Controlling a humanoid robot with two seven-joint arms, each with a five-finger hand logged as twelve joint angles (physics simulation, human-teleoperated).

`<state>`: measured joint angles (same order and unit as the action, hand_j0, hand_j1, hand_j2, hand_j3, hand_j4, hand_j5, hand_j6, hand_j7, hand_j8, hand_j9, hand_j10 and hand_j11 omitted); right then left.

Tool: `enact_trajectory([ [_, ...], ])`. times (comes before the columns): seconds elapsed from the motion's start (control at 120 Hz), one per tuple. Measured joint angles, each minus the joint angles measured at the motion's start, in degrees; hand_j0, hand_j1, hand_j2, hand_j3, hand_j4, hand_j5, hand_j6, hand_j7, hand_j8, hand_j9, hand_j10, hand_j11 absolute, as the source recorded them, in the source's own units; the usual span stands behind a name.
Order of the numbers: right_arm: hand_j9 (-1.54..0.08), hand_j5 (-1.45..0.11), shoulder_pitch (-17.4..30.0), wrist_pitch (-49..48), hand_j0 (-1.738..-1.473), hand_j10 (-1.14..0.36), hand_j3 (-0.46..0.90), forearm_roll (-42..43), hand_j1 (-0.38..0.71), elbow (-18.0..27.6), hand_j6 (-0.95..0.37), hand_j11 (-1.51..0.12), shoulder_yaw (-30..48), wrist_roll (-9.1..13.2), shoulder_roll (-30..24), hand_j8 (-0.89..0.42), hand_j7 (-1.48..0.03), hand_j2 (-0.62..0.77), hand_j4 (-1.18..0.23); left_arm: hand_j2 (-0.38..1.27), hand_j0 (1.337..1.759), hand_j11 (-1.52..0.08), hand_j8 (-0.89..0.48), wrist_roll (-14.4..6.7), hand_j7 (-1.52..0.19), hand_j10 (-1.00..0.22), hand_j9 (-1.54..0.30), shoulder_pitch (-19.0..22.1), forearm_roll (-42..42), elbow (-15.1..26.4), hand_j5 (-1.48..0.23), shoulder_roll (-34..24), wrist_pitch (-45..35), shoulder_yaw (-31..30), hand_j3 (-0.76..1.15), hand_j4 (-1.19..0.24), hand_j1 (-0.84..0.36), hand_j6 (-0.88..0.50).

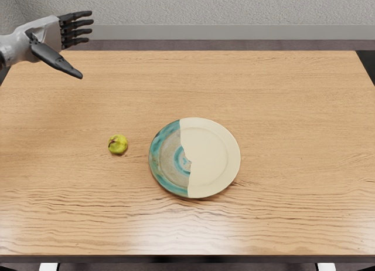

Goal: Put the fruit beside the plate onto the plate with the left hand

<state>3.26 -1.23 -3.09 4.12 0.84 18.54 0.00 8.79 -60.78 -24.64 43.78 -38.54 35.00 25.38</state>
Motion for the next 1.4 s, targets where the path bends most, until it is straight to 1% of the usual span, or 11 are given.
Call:
enact_trajectory([
  [0.108,0.0,0.0,0.0,0.0,-1.658,0.0,0.0,0.0,-0.35,0.0,0.0,0.0,0.0,0.0,0.0,0.0,0.0,0.0,0.0,0.01,1.658,-0.02,-0.02,0.7,-0.02,-0.02,-0.02,0.9,0.2,0.0,-0.02,-0.2,0.0,0.0,0.0,-0.02,0.33,-0.02],
  [0.183,0.0,0.0,0.0,0.0,-1.658,0.0,0.0,-0.1,-0.35,0.0,0.0,0.0,0.2,0.0,0.0,0.0,0.0,0.0,0.0,0.01,1.658,-0.02,-0.02,2.7,-0.02,-0.02,-0.02,2.6,-0.3,-0.1,-0.02,-0.3,0.0,0.0,0.0,-0.02,0.33,-0.02],
  [0.308,0.0,0.0,0.0,0.0,-1.658,0.0,0.0,-0.2,-0.35,0.0,0.0,0.0,0.4,0.0,0.0,0.0,0.0,0.0,0.0,0.01,1.658,-0.02,-0.02,10.0,-0.02,-0.02,-0.02,5.7,-3.7,-0.2,-0.02,0.2,0.0,-0.5,0.0,-0.02,0.33,-0.02],
  [0.433,0.0,0.0,0.0,0.0,-1.658,0.0,0.0,-0.3,-0.35,-0.1,0.0,0.0,0.5,0.0,0.0,0.0,0.0,0.0,0.0,0.01,1.658,-0.02,-0.02,17.1,-0.02,-0.02,-0.02,5.9,-6.9,-0.1,-0.02,1.2,0.0,-3.4,0.0,-0.02,0.33,-0.02],
  [0.558,0.0,0.0,-0.1,0.0,-1.658,0.0,0.0,-0.4,-0.35,0.0,0.0,0.0,0.6,0.0,0.0,0.0,0.0,0.0,0.0,0.01,1.658,-0.02,-0.02,22.2,-0.02,-0.02,-0.02,5.9,-9.0,-0.1,-0.02,2.9,0.0,-7.8,0.0,-0.02,0.33,-0.02],
  [0.642,0.0,0.0,-0.2,0.0,-1.658,0.0,0.0,-0.4,-0.35,0.0,0.0,0.0,0.6,0.0,0.0,0.0,0.0,0.0,0.0,0.01,1.658,-0.02,-0.02,24.3,-0.02,-0.02,-0.02,5.9,-9.6,-0.1,-0.02,3.0,0.0,-10.8,0.0,-0.02,0.33,-0.02],
  [0.725,0.0,0.0,-0.2,0.0,-1.658,0.0,0.0,-0.4,-0.35,0.0,0.0,0.0,0.6,0.0,0.0,0.0,0.0,0.0,0.0,0.01,1.658,-0.02,-0.02,25.4,-0.02,-0.02,-0.02,7.0,-9.8,-0.2,-0.02,2.9,0.0,-12.5,0.0,-0.02,0.33,-0.02],
  [0.85,0.0,0.0,-0.2,0.0,-1.658,0.0,0.0,-0.4,-0.35,0.0,0.0,0.0,0.6,0.0,0.0,0.0,0.0,0.0,0.0,0.01,1.658,-0.02,-0.02,26.0,-0.02,-0.02,-0.02,8.5,-10.5,-0.2,-0.02,2.8,0.0,-13.5,0.0,-0.02,0.33,-0.02],
  [0.983,0.0,0.0,-0.4,0.0,-1.658,0.0,0.0,-0.4,-0.35,0.0,0.0,0.0,0.6,0.0,0.0,0.0,0.0,0.0,0.0,0.01,1.658,-0.02,-0.02,26.1,-0.02,-0.02,-0.02,9.2,-12.0,0.0,-0.02,3.0,0.0,-13.9,0.0,-0.02,0.33,-0.02],
  [1.133,0.0,0.0,-0.8,0.0,-1.658,0.0,0.0,-0.5,-0.35,0.0,0.0,0.0,0.6,0.0,0.0,0.0,0.0,0.0,0.0,0.01,1.658,-0.02,-0.02,26.2,-0.02,-0.02,-0.02,8.9,-13.2,0.1,-0.02,3.8,-0.1,-16.7,0.0,-0.02,0.33,-0.02],
  [1.4,0.0,0.0,-1.0,-0.1,-1.658,0.0,0.0,-0.5,-0.35,0.0,0.0,0.0,0.6,0.0,0.0,0.0,0.0,0.0,0.0,0.01,1.658,-0.03,-0.02,26.2,-0.03,-0.02,-0.03,9.3,-13.6,0.1,-0.03,5.4,-4.5,-18.6,0.0,-0.02,0.33,-0.02],
])
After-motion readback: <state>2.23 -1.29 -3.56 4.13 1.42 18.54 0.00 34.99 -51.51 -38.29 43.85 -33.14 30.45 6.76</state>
